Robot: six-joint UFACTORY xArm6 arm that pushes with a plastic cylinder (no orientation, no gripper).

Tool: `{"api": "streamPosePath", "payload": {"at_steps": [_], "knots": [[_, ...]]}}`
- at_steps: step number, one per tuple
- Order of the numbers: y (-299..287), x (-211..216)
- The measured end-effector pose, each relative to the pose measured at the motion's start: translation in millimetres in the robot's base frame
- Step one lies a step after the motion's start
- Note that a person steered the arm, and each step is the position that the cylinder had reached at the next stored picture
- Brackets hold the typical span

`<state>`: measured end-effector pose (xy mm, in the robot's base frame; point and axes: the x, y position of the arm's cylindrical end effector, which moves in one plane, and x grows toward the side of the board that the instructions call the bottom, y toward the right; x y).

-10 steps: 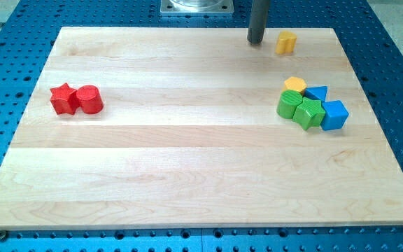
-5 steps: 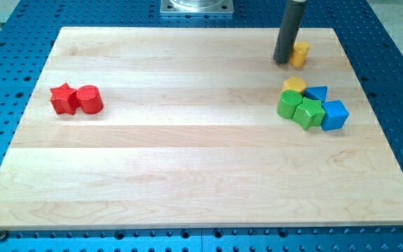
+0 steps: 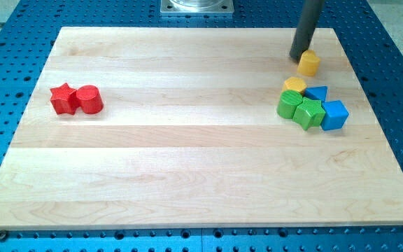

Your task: Push the heart into the triangle

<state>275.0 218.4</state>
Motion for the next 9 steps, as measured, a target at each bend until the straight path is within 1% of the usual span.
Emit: {"api": "streamPosePath", "payload": {"at_steps": [1,2,3,4,5,6,8,9], "knots": [[17.7,23.3],[4.8,38.7],[1.3,13.2],[-26.2,25.9],[-27.1,55.3],[-24.6,68.5],[8.0,68.3],[8.0,68.3]]}}
